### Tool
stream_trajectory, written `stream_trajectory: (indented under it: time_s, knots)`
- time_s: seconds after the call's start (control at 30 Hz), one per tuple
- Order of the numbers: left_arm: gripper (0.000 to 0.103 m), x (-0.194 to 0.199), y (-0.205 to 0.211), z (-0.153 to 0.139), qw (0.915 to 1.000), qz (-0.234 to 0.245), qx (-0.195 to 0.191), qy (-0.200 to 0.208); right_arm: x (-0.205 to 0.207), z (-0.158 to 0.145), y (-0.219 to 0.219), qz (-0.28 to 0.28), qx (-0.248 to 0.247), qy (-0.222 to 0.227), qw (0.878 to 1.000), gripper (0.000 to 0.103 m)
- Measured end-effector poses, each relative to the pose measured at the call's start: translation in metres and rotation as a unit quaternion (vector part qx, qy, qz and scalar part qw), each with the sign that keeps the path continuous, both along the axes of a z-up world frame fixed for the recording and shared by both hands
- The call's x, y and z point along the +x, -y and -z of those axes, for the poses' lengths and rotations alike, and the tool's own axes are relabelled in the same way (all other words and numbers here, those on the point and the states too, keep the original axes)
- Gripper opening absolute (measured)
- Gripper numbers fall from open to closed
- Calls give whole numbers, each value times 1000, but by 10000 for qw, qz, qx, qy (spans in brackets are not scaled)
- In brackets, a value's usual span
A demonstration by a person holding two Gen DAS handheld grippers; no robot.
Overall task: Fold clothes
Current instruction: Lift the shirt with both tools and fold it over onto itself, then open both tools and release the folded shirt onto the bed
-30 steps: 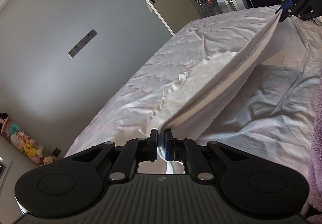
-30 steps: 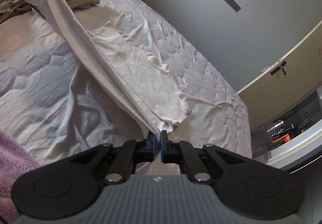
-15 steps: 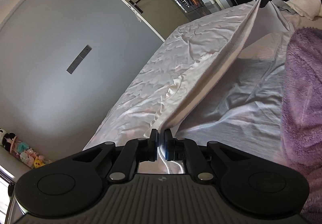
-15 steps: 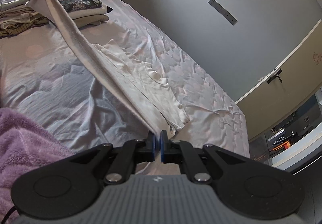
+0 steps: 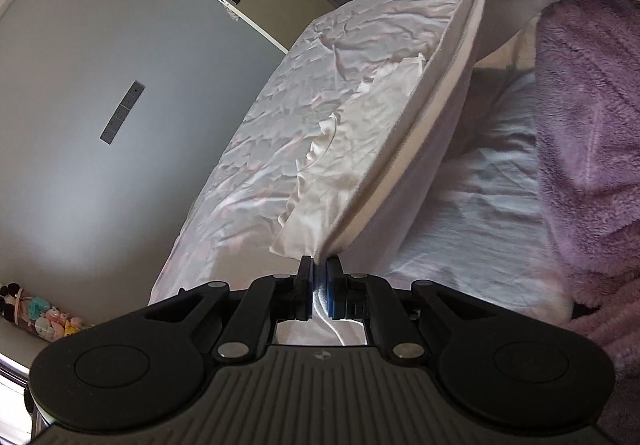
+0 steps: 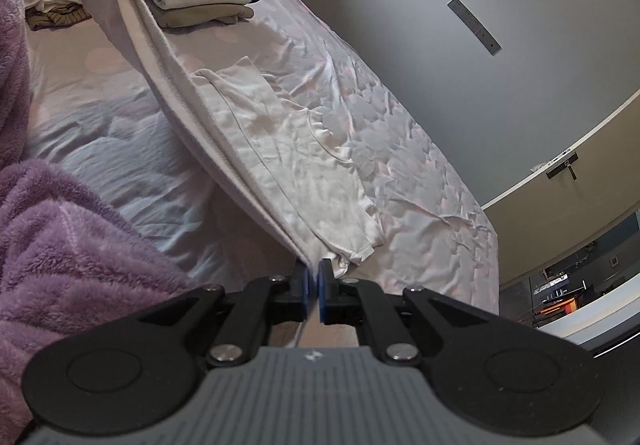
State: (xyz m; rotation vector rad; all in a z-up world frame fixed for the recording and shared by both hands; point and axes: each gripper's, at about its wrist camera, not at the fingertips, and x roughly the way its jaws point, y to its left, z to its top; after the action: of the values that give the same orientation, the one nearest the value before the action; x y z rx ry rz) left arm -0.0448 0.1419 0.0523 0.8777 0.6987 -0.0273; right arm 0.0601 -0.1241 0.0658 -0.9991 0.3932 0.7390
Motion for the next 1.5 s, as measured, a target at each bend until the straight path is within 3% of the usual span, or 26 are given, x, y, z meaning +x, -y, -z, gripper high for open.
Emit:
stream_trajectory:
  time_s: [0.27,0.5,0.67,0.87,1.07,1.17,1.27,1.33,1.37,1.47,1.5]
  knots:
    - [4,98,-37,-4,9998,-145,128,-104,85,-7,-49,-1,-260,194,9995,5]
    - [4,205,-78,19,9989,-174,194,-396,186,4,-114,-129,-641,224,9976,5]
    - [4,279,-112,56,9967,-273,60,-763,265,35,-156,-224,-926,-68,9954,5]
    - [4,355,-151,115,9910,-478,-238,-1228,345,101,-200,-231,-1026,-589,9927,5]
    - [5,386,-171,149,9896,-526,-496,-1240,393,158,-220,-114,-893,-914,9917,6]
    - [11,397,-179,162,9895,-527,-626,-1195,412,176,-221,-46,-671,-1145,9911,8]
    - [17,408,-187,174,9891,-527,-755,-1149,424,176,-214,67,-224,-1333,9908,13]
    - [22,412,-190,177,9897,-559,-800,-1048,432,172,-209,245,20,-1369,9903,36]
    - [23,413,-192,176,9902,-631,-808,-948,436,170,-206,339,124,-1373,9899,39]
    - [23,420,-197,176,9896,-1008,-675,-777,450,168,-199,598,440,-1653,9835,40]
    - [23,418,-200,170,9883,-1080,-788,-733,451,165,-196,710,550,-1720,9810,40]
